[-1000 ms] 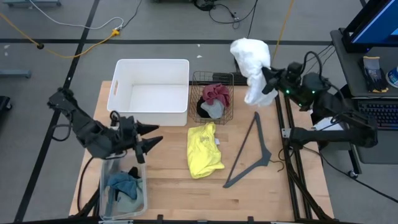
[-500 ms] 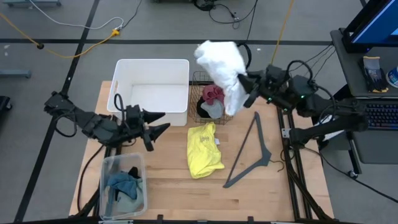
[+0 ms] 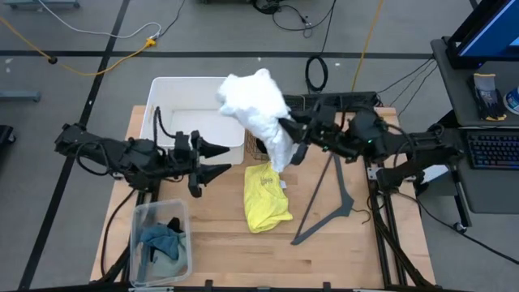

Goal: Pick & Place Cloths
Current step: Put the white shirt into the white bin

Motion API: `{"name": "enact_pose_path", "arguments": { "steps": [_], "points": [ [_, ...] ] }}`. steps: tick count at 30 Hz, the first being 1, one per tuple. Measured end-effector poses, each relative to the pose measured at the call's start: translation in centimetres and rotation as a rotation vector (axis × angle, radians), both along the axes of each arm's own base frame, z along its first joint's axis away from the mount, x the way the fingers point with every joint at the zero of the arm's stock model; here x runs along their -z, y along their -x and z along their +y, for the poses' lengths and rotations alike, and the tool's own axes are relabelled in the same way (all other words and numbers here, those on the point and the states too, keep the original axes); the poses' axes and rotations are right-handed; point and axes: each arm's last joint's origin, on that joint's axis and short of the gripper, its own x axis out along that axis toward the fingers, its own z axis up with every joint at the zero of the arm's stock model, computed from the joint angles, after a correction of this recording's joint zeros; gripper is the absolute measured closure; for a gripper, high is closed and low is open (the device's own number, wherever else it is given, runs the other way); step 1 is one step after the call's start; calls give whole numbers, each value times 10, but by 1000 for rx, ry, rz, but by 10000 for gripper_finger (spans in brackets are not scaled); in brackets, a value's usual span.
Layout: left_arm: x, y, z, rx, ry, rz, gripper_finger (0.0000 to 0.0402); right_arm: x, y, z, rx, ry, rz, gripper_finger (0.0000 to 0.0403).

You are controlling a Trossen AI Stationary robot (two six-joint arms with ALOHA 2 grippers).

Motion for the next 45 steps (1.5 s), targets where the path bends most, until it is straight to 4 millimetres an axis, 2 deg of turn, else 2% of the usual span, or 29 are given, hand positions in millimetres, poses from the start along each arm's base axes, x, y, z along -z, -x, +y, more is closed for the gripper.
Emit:
{"name": "enact_pose_path", "arguments": {
  "steps": [7, 16, 24, 33, 41, 45],
  "points": [
    [-4, -19, 3, 65, -43, -107, 135, 5, -19, 16, -27, 56, -53, 367],
    [-2, -41, 12, 51, -51, -197, 135, 21, -39, 31, -61, 63, -19, 367],
    [-4, -51, 18, 73, -27, -298, 135, 27, -43, 39, -80, 68, 13, 367],
    [2, -64, 26, 57, 6, -322, 135, 30, -44, 39, -86, 42, 40, 367],
    [4, -69, 36, 54, 35, -332, 135, 43, -56, 44, -143, 13, 65, 367],
    [5, -70, 37, 53, 29, -330, 154, 48, -60, 46, -154, 15, 92, 367]
  ]
}}
